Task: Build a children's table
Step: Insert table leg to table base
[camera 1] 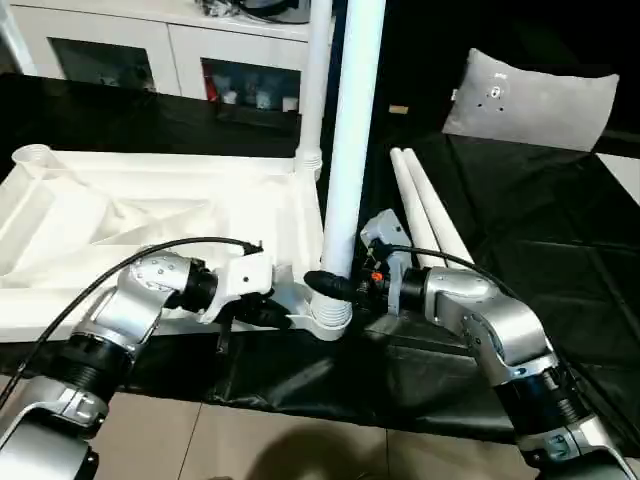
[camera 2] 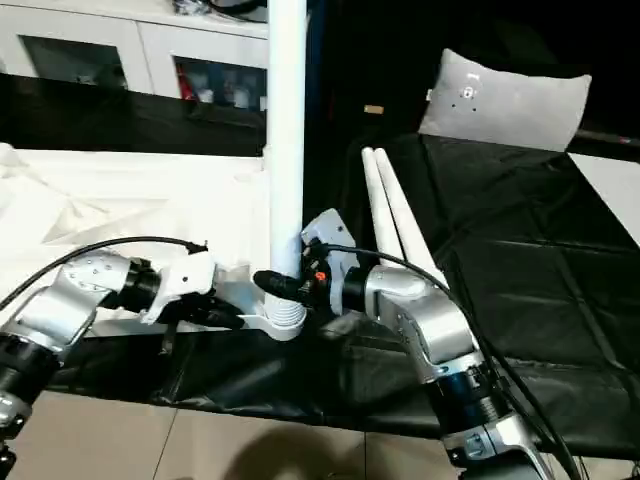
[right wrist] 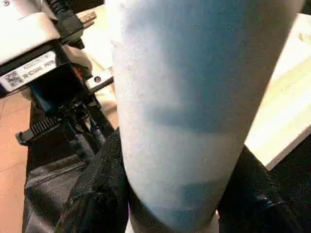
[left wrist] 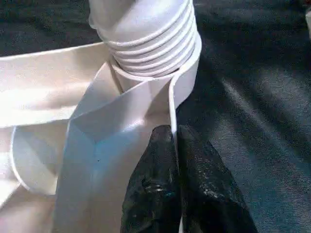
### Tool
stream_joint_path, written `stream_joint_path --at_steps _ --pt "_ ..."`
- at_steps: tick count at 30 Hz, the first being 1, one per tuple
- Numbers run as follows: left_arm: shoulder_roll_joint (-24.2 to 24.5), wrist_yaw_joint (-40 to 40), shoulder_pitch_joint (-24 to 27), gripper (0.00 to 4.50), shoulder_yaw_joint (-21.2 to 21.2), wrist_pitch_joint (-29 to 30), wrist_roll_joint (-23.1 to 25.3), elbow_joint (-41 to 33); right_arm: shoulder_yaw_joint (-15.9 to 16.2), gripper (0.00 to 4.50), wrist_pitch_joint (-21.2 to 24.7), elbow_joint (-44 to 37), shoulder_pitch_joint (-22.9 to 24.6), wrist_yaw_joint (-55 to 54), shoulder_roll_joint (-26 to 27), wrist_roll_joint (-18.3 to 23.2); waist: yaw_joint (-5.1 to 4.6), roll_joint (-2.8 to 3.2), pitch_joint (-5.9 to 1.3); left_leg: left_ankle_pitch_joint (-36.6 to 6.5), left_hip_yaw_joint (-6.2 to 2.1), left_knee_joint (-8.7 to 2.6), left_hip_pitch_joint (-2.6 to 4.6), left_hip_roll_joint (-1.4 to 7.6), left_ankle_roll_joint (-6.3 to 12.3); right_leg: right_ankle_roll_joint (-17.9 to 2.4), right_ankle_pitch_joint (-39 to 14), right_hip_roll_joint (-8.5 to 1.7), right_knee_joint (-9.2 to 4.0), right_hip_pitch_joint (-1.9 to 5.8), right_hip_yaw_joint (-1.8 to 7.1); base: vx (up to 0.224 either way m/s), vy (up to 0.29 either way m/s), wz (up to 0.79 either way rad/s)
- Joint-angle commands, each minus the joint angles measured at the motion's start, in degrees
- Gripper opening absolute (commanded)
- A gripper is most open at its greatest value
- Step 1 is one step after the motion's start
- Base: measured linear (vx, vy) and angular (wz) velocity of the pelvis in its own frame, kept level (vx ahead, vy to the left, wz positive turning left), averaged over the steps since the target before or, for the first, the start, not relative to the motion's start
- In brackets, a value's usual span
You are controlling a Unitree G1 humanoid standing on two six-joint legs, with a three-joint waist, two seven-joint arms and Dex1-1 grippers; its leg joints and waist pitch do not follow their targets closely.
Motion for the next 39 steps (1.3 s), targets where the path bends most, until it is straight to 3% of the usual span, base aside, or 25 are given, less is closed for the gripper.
stream_joint_path --at_steps 1,5,6,9,12,21,26,28,32,35,39 --pt "-0.8 0.9 -2.4 0.00 -0.4 -1.9 0.6 -0.1 -0.5 1.89 0.6 3.4 1.9 -1.9 1.0 -0.1 -0.05 1.39 -3.44 -11.3 0.46 -4.10 -0.01 0.66 -2.04 -8.2 -16.9 -4.79 -4.98 2.67 2.41 0.000 0.000 0.00" --pt "-0.8 1.8 -2.5 0.00 0.6 -1.6 0.2 0.8 -4.2 1.89 -1.4 5.1 3.8 -4.0 2.7 1.6 0.05 1.43 -3.37 -13.2 0.29 -4.26 0.13 0.63 -2.30 -7.7 -19.6 -4.79 -5.21 2.53 2.37 0.000 0.000 0.00" --pt "-0.8 2.0 -2.5 0.00 0.9 -1.5 0.0 1.0 -5.3 1.89 -2.3 5.6 4.4 -4.7 3.2 2.1 0.15 1.92 -3.40 -13.7 0.22 -4.25 0.28 0.65 -2.39 -7.7 -20.2 -4.89 -5.25 2.40 2.39 0.000 0.000 0.00" --pt "-1.2 2.0 -2.3 0.00 2.1 -0.9 -1.1 1.3 -7.8 1.89 -4.2 6.4 6.9 -5.9 4.5 3.4 0.14 1.71 -3.49 -13.6 0.21 -4.33 0.19 0.69 -2.28 -8.3 -18.2 -4.71 -5.12 2.52 2.32 0.000 0.000 0.00" --pt "-1.3 2.2 -2.4 0.00 2.3 -1.1 -1.2 1.8 -8.7 1.89 -5.9 6.1 9.3 -5.6 5.3 3.8 0.20 1.88 -3.53 -13.7 0.19 -4.36 0.04 0.67 -2.16 -8.8 -16.9 -4.73 -5.03 2.65 2.32 0.000 0.000 0.00" --pt "-1.7 2.9 -2.9 0.00 2.8 -1.0 -1.4 3.3 -7.4 1.89 -11.2 5.4 13.5 -5.7 4.7 1.6 0.21 2.24 -3.40 -14.3 0.16 -4.52 0.03 0.69 -1.78 -8.6 -18.1 -4.71 -5.23 2.57 2.32 0.000 0.000 0.00" --pt "-1.8 3.0 -3.2 0.00 2.8 -1.2 -1.4 4.0 -5.8 1.89 -13.9 5.3 14.8 -5.1 3.6 -0.6 0.05 2.13 -3.12 -16.6 0.01 -4.66 -0.06 0.49 -1.50 -6.9 -23.8 -4.79 -5.83 2.50 2.28 0.000 0.000 0.00" --pt "-1.9 3.0 -3.2 0.00 2.8 -1.0 -1.4 4.0 -5.8 1.89 -14.6 5.0 15.7 -5.8 3.4 -0.9 0.01 2.24 -3.13 -17.1 -0.04 -4.57 0.17 0.58 -1.23 -6.2 -26.3 -4.90 -6.18 2.15 2.39 0.000 0.000 0.00" --pt "-1.8 3.0 -3.2 0.00 2.7 -1.1 -1.2 4.3 -5.9 1.89 -15.6 5.3 16.3 -6.5 3.4 -1.1 -0.01 2.41 -3.22 -16.8 -0.11 -4.70 0.09 0.72 -1.17 -6.9 -23.8 -4.79 -5.93 2.17 2.36 0.000 0.000 0.00" --pt "-1.8 2.7 -3.7 0.00 2.3 -1.8 -0.8 5.0 -3.4 1.89 -16.5 6.1 15.6 -5.5 1.8 -3.4 -0.14 2.51 -3.12 -17.2 -0.08 -4.73 -0.02 0.54 -1.17 -7.0 -23.6 -4.63 -5.98 2.31 2.28 0.000 0.000 0.00" --pt "-1.4 2.4 -4.2 0.00 1.7 -2.8 0.0 5.3 -1.0 1.89 -16.3 7.1 14.1 -3.8 0.1 -5.5 -0.22 2.29 -3.07 -17.8 -0.10 -4.58 0.07 0.49 -0.84 -5.9 -27.5 -4.76 -6.31 2.06 2.33 0.000 0.000 0.00"
